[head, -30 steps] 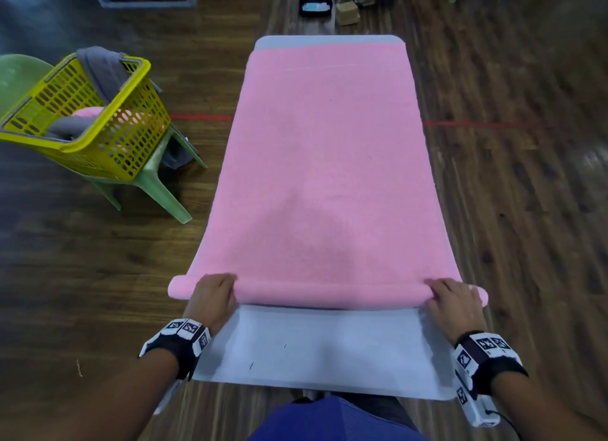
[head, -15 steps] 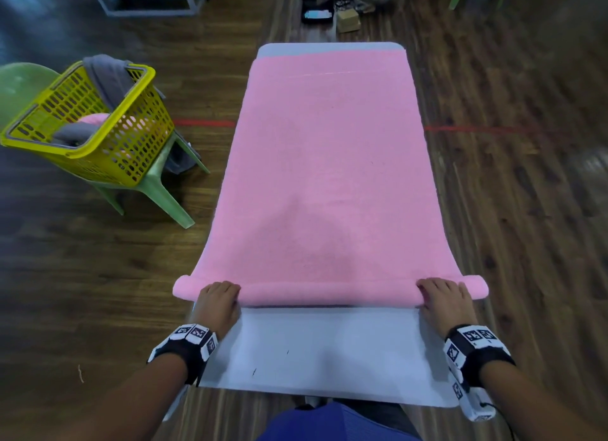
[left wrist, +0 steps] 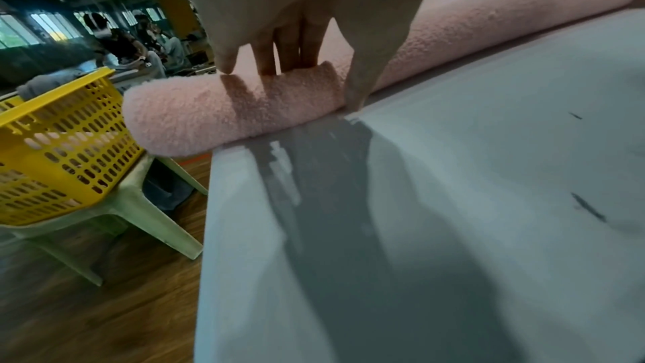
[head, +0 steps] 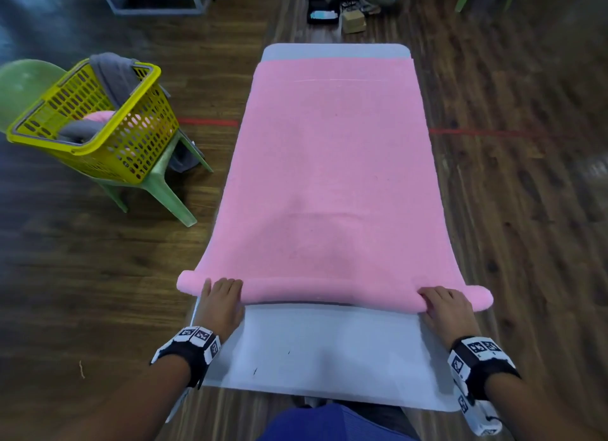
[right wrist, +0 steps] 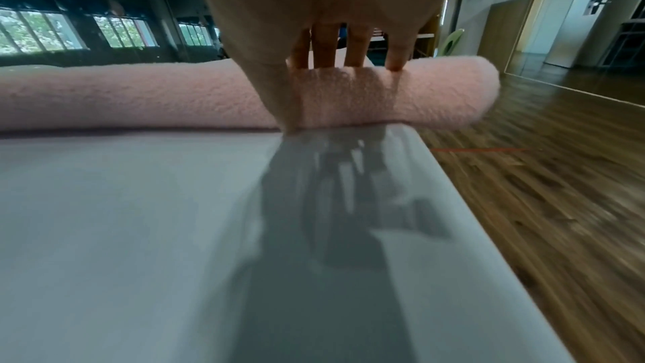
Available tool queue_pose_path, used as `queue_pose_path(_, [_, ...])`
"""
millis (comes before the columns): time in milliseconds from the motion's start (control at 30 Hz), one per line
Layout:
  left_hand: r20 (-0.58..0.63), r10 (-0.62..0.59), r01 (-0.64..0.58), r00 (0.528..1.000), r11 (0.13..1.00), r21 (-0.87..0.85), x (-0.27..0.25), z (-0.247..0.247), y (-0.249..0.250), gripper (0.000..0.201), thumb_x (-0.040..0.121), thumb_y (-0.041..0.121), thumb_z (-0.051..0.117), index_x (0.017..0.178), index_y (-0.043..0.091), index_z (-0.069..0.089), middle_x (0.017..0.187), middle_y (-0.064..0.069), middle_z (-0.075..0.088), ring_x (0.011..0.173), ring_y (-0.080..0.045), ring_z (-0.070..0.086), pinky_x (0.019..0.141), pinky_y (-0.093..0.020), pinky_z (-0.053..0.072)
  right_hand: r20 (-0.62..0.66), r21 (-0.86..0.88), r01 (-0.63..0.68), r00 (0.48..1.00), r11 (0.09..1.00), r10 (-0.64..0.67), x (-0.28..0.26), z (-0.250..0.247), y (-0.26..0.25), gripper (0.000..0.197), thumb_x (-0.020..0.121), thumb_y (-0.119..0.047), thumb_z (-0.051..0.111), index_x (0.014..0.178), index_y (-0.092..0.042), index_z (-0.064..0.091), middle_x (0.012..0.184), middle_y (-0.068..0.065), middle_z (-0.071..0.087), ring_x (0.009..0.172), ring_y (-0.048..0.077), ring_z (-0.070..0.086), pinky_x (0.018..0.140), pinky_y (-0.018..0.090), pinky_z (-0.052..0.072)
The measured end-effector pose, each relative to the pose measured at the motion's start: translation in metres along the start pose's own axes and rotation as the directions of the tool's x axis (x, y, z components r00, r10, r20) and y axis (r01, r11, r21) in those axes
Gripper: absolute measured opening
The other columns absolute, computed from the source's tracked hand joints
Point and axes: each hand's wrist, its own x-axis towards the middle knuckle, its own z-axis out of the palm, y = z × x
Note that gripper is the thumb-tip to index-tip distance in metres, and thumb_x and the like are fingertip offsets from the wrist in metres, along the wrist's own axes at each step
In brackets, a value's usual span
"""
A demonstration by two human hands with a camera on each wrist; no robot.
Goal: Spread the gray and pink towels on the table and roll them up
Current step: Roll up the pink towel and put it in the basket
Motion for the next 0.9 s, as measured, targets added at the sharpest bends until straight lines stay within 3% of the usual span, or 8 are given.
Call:
queue_pose_path(100, [-0.059,-0.012,0.013,0.998,1.000,0.023,0.009,-0.007,-0.003,0.025,0.063,0.018,0.072,0.087,0.013,0.065,0.081,-0.005,0.067,0.080,-0.031,0.063,0.095,-0.057,0.041,0.017,-0.100,-0.098,0.995,0.990,0.100,0.015,-0.013,0.000,0.032,0.074,-0.028,0.065,0.107,-0.027,0.065,0.104,-0.003,0.067,0.098,0.027,0.059,0.097,0.044,0.034])
queue_pose_path(233, [-0.166,0.016,-0.009,0.986,0.999,0.042,0.021,-0.003,-0.006,0.035,0.085,0.017,0.055,0.116,0.002,0.062,0.113,-0.014,0.065,0.105,-0.034,0.061,0.093,-0.059,0.042,-0.094,0.039,-0.124,0.987,0.991,0.128,0.023,-0.012,0.000,0.033,0.092,-0.026,0.049,0.124,-0.023,0.055,0.128,-0.003,0.056,0.122,0.021,0.048,0.109,0.050,0.021])
queue_pose_path(367, [-0.056,0.075,-0.073,0.996,0.997,0.031,0.010,0.000,-0.010,0.044,0.063,0.018,0.074,0.105,0.006,0.066,0.099,-0.009,0.069,0.092,-0.031,0.066,0.087,-0.058,0.047,0.000,-0.010,-0.037,0.999,0.999,0.037,0.009,0.002,0.005,0.040,0.078,-0.023,0.070,0.116,-0.020,0.061,0.116,0.001,0.063,0.110,0.028,0.057,0.100,0.054,0.037])
queue_pose_path(433, [-0.062,0.068,-0.067,0.996,0.998,0.017,0.006,-0.001,-0.014,0.032,0.063,0.018,0.066,0.093,0.011,0.068,0.087,-0.005,0.069,0.081,-0.030,0.065,0.088,-0.056,0.045,0.031,-0.031,-0.041,0.999,0.999,0.042,0.009,-0.001,0.009,0.037,0.069,-0.018,0.073,0.105,-0.021,0.066,0.104,0.003,0.068,0.096,0.032,0.061,0.092,0.051,0.041])
queue_pose_path(500, [-0.078,0.047,-0.046,0.996,0.999,0.018,0.009,-0.006,-0.016,0.031,0.070,0.025,0.049,0.090,0.011,0.068,0.082,-0.005,0.069,0.076,-0.031,0.065,0.088,-0.057,0.045,0.029,-0.080,-0.070,0.997,0.994,0.073,0.015,-0.012,0.006,0.029,0.076,-0.027,0.062,0.105,-0.024,0.067,0.104,0.001,0.068,0.095,0.030,0.060,0.094,0.046,0.039])
queue_pose_path(633, [-0.161,-0.011,0.005,0.987,0.999,-0.037,0.021,-0.005,-0.017,0.040,0.085,0.018,0.047,0.118,-0.002,0.058,0.107,-0.017,0.064,0.095,-0.036,0.060,0.089,-0.055,0.043,-0.115,0.077,-0.067,0.990,0.995,0.075,0.027,-0.022,0.001,0.041,0.085,-0.034,0.039,0.115,-0.017,0.062,0.116,0.003,0.064,0.103,0.027,0.058,0.095,0.045,0.041])
queue_pose_path(800, [-0.024,0.063,-0.063,0.998,0.998,0.000,0.004,0.005,-0.019,0.057,0.061,0.023,0.082,0.110,0.002,0.063,0.106,-0.013,0.067,0.098,-0.034,0.063,0.086,-0.055,0.049,-0.014,0.046,0.002,1.000,0.999,-0.001,0.008,-0.001,0.005,0.046,0.072,-0.026,0.076,0.115,-0.019,0.062,0.112,0.000,0.065,0.107,0.026,0.060,0.097,0.049,0.039])
queue_pose_path(900, [0.020,0.057,-0.056,0.998,0.997,-0.061,0.005,-0.005,-0.022,0.032,0.061,0.021,0.072,0.091,0.011,0.068,0.086,-0.007,0.068,0.081,-0.032,0.064,0.081,-0.043,0.048,0.081,0.015,-0.069,0.994,0.997,0.068,0.013,-0.009,0.007,0.046,0.068,-0.027,0.074,0.114,-0.025,0.064,0.113,-0.003,0.066,0.107,0.025,0.058,0.096,0.040,0.041])
